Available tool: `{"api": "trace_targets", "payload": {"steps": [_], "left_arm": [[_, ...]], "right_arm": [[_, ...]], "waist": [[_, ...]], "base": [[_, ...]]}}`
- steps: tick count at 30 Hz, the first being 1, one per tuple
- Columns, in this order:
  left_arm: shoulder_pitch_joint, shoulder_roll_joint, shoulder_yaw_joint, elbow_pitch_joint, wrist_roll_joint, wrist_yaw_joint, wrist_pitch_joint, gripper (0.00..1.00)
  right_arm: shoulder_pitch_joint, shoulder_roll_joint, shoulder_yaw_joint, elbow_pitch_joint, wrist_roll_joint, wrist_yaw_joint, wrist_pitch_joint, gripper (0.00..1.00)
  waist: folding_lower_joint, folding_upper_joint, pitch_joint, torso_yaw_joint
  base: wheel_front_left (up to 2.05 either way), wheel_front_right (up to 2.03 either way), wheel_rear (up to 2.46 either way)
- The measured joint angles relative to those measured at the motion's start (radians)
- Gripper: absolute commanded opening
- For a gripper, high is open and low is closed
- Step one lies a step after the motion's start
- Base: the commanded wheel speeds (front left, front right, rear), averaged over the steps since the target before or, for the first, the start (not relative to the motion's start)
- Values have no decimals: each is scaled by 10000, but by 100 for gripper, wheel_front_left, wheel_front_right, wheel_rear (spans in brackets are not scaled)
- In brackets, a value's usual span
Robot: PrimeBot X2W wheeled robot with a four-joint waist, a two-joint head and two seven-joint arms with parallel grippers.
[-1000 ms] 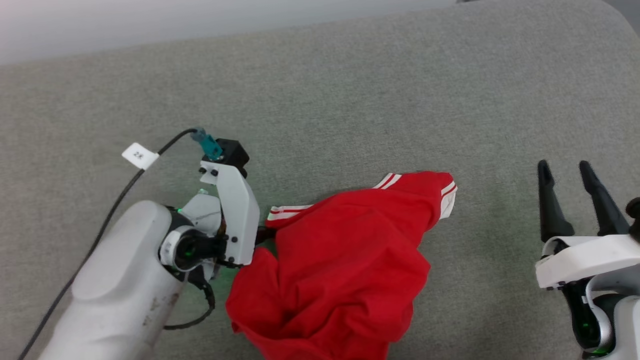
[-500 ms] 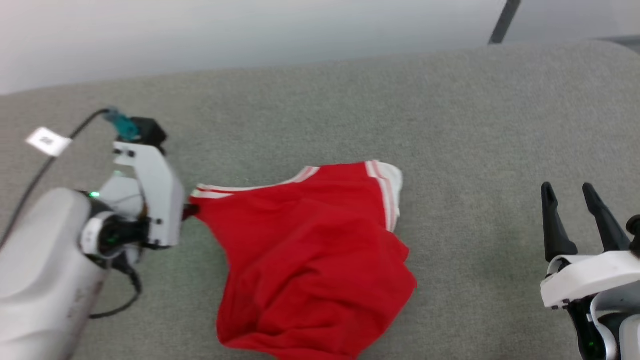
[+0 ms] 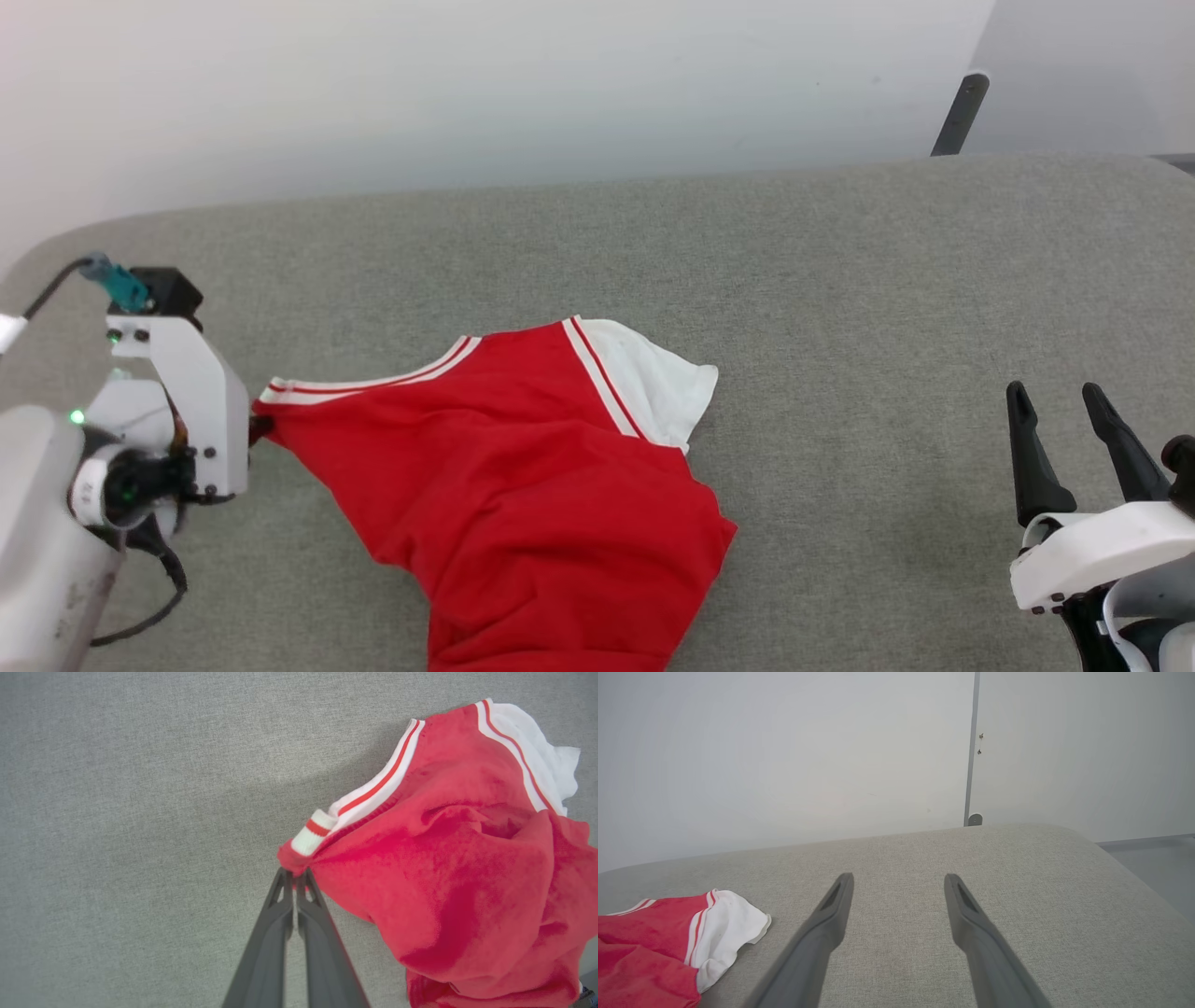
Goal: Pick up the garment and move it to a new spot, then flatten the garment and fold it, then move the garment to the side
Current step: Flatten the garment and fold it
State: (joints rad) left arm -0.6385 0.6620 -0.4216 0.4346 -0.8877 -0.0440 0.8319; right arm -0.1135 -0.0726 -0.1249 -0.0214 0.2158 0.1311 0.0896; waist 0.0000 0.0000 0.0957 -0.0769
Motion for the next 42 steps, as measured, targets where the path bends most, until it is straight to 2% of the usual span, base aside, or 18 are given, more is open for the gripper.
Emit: {"api": "trace_targets", "payload": {"steps": [3,8,14,22,27,31,33,35,36,42], "left_arm": [[112,-134,-19,-10,-21,-15,-157,0],[61,-750,-105,-798,-401,-90,-73,0],[-11,-1547,-525,-2100,-890,-115,581,0],[369,-2497,-1471,-3626,-1331,186,1557,0],[697,-2704,-2107,-3965,-1162,228,1812,4],[879,-2731,-2422,-3860,-972,234,1845,10],[969,-2734,-2481,-3762,-959,221,1825,22],[974,-2715,-2499,-3687,-869,199,1764,67],[972,-2696,-2491,-3661,-861,182,1753,98],[717,-2382,-2182,-3791,-798,265,1726,100]], "right_arm": [[45,2,-10,-56,13,0,35,100],[78,-2,-75,-136,15,0,111,100],[195,19,-136,-234,-6,0,167,100],[198,94,-138,-313,-6,0,176,100],[166,123,-128,-274,8,0,115,100],[81,142,-71,-123,46,0,8,100],[5,148,-40,-65,56,0,-17,100],[4,155,-42,-10,59,0,-65,100],[2,157,-44,12,59,0,-79,100],[-5,171,-173,69,111,0,-242,100]], "waist": [[-1,0,-67,24],[0,0,-137,42],[0,0,-191,47],[0,0,-50,-79],[-1,0,125,-194],[0,0,261,-302],[0,0,319,-349],[-1,0,366,-376],[-1,0,374,-379],[-1,0,306,-361]], "base": [[0,0,0],[0,0,0],[0,0,0],[0,0,0],[0,0,0],[0,0,0],[0,0,0],[0,0,0],[0,0,0],[0,0,0]]}}
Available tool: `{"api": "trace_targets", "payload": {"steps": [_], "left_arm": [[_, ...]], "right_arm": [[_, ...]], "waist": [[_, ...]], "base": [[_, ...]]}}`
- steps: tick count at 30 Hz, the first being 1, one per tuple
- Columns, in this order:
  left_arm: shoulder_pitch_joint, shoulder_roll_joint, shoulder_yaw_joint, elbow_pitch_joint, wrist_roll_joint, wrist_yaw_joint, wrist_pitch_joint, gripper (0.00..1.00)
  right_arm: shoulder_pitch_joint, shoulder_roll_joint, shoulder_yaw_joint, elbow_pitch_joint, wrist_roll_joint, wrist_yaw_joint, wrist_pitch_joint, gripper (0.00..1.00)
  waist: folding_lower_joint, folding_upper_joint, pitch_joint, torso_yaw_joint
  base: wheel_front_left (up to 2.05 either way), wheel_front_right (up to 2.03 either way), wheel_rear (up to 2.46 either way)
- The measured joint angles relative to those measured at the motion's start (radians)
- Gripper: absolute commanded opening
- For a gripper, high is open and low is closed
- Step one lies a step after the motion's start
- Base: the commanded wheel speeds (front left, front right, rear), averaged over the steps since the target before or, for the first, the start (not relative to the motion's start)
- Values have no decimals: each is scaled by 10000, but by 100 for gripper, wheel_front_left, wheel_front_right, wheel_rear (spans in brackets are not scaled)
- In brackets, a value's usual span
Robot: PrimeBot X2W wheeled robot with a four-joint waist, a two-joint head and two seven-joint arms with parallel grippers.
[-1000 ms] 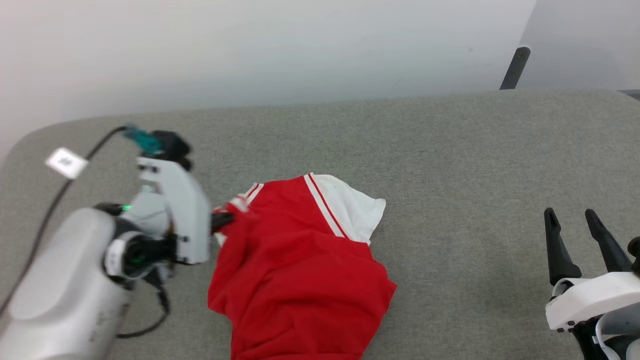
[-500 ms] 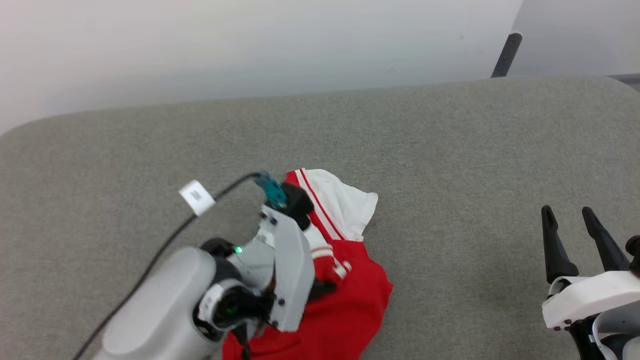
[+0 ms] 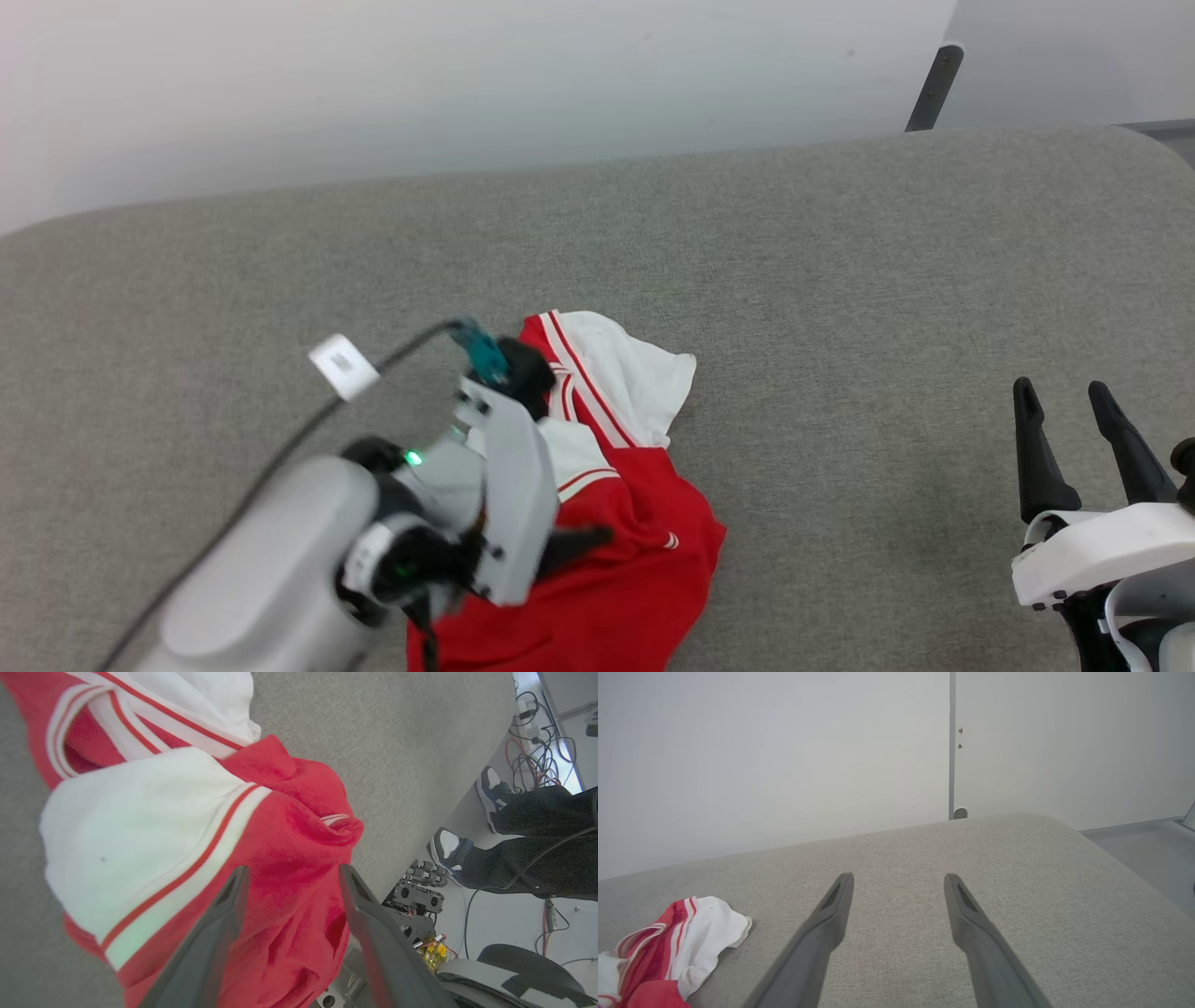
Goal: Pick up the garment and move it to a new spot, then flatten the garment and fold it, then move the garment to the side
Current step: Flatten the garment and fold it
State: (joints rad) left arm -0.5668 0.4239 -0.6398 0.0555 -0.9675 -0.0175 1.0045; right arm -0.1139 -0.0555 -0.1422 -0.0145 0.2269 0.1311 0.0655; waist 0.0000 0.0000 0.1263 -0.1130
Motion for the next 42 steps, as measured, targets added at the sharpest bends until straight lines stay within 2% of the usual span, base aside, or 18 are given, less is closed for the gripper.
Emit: {"api": "trace_targets", "payload": {"steps": [6,12,18,29,30,31,32,33,34,42], "left_arm": [[-504,516,493,-81,132,69,-148,100],[-1112,861,571,654,619,-575,-744,100],[-1418,970,209,1651,811,-976,-1120,100],[-1567,1258,-376,3141,796,-1099,-1235,100],[-1569,1248,-399,3202,734,-1099,-1225,83],[-1602,1231,-433,3231,698,-1101,-1208,49],[-1653,1210,-453,3258,688,-1101,-1206,31],[-1703,1202,-477,3294,654,-1101,-1204,8],[-1725,1198,-487,3340,594,-1101,-1204,0],[-1877,1210,-577,3402,320,-1103,-1072,0]], "right_arm": [[10,8,-27,-102,-81,0,-56,100],[8,12,119,-138,-71,0,-90,100],[-72,17,255,-111,-54,0,-127,100],[-182,19,261,73,8,0,-263,100],[-186,19,255,82,8,0,-274,100],[-193,19,253,90,8,0,-276,100],[-206,19,251,100,8,0,-286,100],[-215,19,245,107,6,0,-299,100],[-229,19,240,117,6,0,-301,100],[-294,15,198,186,-36,0,-307,100]], "waist": [[0,0,-71,-84],[1,0,16,-249],[1,0,281,-485],[0,0,745,-837],[0,0,764,-835],[0,0,776,-823],[1,0,784,-808],[0,0,788,-792],[0,0,791,-773],[0,0,695,-605]], "base": [[0,0,0],[0,0,0],[0,0,0],[0,0,0],[0,0,0],[0,0,0],[0,0,0],[0,0,0],[0,0,0],[0,0,0]]}}
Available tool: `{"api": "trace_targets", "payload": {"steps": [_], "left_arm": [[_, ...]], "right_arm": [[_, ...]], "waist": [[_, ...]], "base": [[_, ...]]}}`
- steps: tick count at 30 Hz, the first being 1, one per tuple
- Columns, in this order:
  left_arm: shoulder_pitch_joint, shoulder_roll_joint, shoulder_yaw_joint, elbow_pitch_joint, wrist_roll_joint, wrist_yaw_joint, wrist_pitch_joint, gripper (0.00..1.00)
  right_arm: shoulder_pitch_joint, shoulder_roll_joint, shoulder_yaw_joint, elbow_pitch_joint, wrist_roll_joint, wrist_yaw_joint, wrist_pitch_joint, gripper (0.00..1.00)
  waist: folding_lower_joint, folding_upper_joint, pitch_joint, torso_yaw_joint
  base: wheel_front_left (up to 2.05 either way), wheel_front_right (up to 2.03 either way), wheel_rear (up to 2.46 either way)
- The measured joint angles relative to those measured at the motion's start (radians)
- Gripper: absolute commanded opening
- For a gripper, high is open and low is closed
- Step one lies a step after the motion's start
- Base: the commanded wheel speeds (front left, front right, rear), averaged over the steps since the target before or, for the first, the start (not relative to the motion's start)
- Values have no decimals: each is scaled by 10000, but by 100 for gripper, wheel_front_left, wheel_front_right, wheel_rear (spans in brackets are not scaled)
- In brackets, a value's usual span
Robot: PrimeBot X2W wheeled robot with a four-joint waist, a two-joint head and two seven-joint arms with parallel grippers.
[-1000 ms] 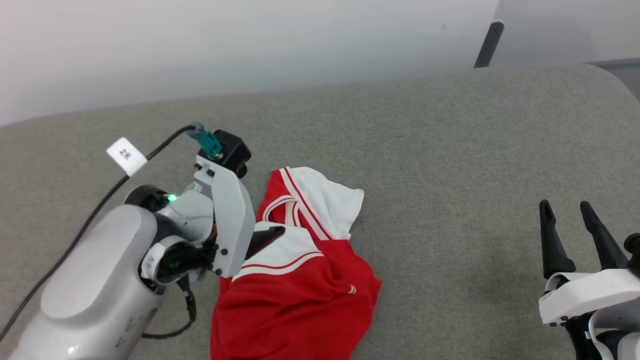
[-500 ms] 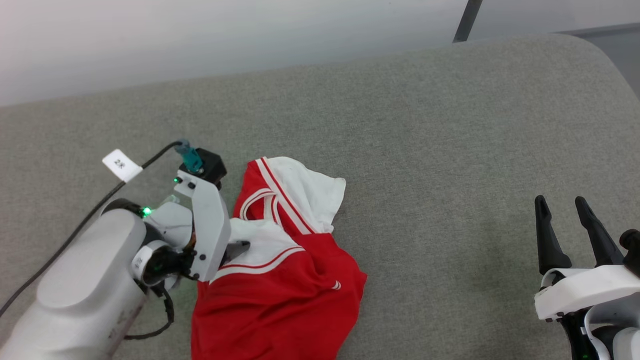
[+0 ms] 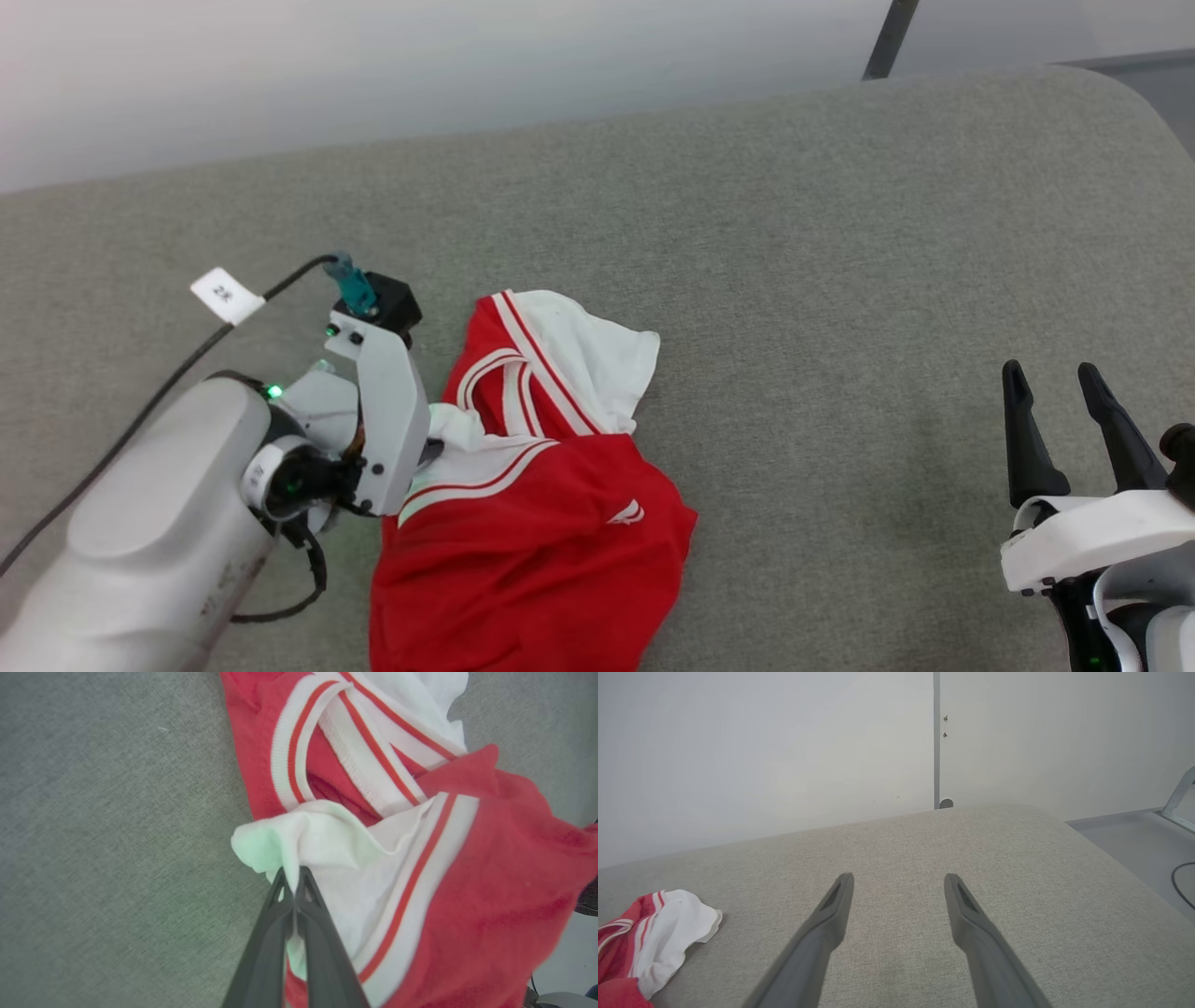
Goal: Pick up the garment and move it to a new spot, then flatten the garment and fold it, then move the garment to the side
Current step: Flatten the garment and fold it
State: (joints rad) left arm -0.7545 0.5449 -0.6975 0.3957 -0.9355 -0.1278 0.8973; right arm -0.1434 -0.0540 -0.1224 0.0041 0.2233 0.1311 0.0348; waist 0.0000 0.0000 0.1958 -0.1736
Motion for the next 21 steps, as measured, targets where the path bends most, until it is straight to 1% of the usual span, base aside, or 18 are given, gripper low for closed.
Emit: {"api": "trace_targets", "payload": {"steps": [3,7,12,17,19,21], "left_arm": [[-67,15,115,-84,-82,17,-19,0],[-95,186,349,-330,-163,242,-104,0],[-95,742,713,-798,-144,658,-295,0],[251,1350,1220,-1066,-176,1080,-656,0],[468,1521,1346,-1162,-244,1206,-765,0],[691,1557,1486,-1193,-395,1281,-917,0]], "right_arm": [[23,0,-50,-12,-38,0,8,100],[133,2,-127,-58,-73,0,96,100],[244,0,-234,-167,-134,0,201,100],[302,2,-274,-217,-159,0,328,100],[313,4,-286,-251,-165,0,359,100],[327,4,-295,-255,-165,0,362,100]], "waist": [[0,0,-85,100],[0,0,-220,284],[0,0,-380,597],[0,0,-516,927],[0,0,-560,1039],[0,0,-591,1137]], "base": [[0,0,0],[0,0,0],[0,0,0],[0,0,0],[0,0,0],[0,0,0]]}}
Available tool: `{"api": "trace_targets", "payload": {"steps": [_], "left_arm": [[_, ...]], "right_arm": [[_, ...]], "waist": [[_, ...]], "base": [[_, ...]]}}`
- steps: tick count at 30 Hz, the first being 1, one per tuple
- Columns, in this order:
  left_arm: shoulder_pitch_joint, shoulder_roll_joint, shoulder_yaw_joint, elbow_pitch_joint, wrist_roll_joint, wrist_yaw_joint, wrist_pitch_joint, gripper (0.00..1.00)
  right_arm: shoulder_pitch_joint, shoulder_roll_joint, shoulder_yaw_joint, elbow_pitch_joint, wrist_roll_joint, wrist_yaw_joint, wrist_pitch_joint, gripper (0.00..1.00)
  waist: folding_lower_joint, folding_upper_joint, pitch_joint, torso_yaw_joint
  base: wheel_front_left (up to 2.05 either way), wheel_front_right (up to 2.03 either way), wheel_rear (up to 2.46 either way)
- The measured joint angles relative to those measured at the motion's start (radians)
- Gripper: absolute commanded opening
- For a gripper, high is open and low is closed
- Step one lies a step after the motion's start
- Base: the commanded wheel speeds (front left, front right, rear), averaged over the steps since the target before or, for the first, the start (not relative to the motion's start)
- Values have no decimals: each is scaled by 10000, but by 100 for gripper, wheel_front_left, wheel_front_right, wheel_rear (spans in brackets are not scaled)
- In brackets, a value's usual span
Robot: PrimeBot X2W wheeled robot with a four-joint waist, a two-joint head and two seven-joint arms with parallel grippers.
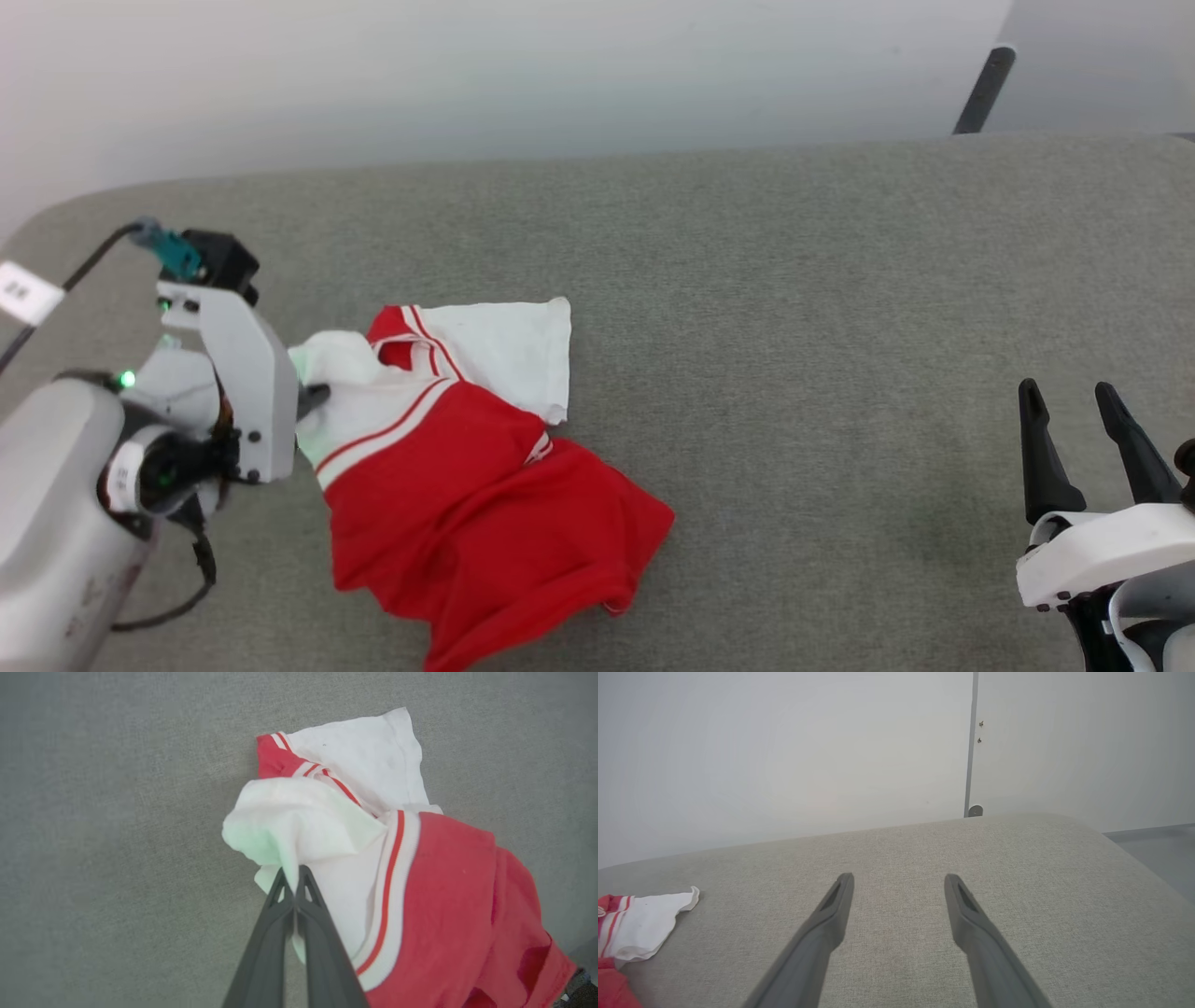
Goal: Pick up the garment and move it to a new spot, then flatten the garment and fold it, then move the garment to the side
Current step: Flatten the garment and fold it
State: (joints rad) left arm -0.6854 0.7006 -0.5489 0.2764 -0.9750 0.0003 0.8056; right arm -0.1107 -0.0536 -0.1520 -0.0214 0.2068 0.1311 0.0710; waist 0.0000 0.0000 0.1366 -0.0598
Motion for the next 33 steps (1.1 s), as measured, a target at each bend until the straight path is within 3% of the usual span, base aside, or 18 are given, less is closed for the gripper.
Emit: {"api": "trace_targets", "payload": {"steps": [2,3,6,8,9,10,11,13,24,33], "left_arm": [[259,-2,36,29,-123,0,-123,0],[377,-12,42,67,-128,-4,-219,12],[622,-167,81,280,-284,13,-397,19],[694,-261,75,403,-290,12,-514,33],[723,-305,48,462,-284,-2,-577,41],[736,-326,23,525,-278,-2,-591,56],[749,-341,23,589,-282,0,-591,79],[750,-345,-10,625,-249,-2,-600,100],[515,-267,-36,349,-27,113,-704,100],[502,-190,-378,514,280,-288,-802,100]], "right_arm": [[1,0,8,-4,0,0,13,100],[0,0,13,-6,0,0,15,100],[-1,0,48,-10,2,0,77,100],[0,0,59,-21,0,0,86,100],[0,2,71,-33,0,0,90,100],[0,2,75,-46,0,0,102,100],[0,2,73,-65,0,0,105,100],[0,2,73,-100,0,0,150,100],[35,0,19,-192,-4,0,192,100],[22,-17,136,-153,27,0,190,100]], "waist": [[0,0,-20,79],[0,0,-27,106],[0,0,-42,132],[0,0,-32,126],[0,0,-27,119],[0,0,-21,109],[0,0,-16,99],[0,0,1,84],[0,0,-66,133],[0,0,38,135]], "base": [[0,0,0],[0,0,0],[0,0,0],[0,0,0],[0,0,0],[0,0,0],[0,0,0],[0,0,0],[0,0,0],[0,0,0]]}}
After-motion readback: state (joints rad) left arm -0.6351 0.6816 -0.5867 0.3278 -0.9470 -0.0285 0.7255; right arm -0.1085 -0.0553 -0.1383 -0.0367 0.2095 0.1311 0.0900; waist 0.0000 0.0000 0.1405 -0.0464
